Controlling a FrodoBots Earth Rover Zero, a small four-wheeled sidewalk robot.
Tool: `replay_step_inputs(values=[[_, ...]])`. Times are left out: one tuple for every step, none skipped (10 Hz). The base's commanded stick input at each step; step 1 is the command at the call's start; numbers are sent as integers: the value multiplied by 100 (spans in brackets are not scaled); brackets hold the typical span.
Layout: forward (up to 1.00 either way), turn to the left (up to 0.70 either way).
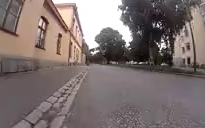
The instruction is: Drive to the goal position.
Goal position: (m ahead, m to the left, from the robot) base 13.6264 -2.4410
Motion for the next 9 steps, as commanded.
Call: replay_step_inputs(values=[[70, 0], [70, 0], [70, 0], [70, 0], [70, 0], [70, 0], [70, 0], [70, 0], [70, 0]])
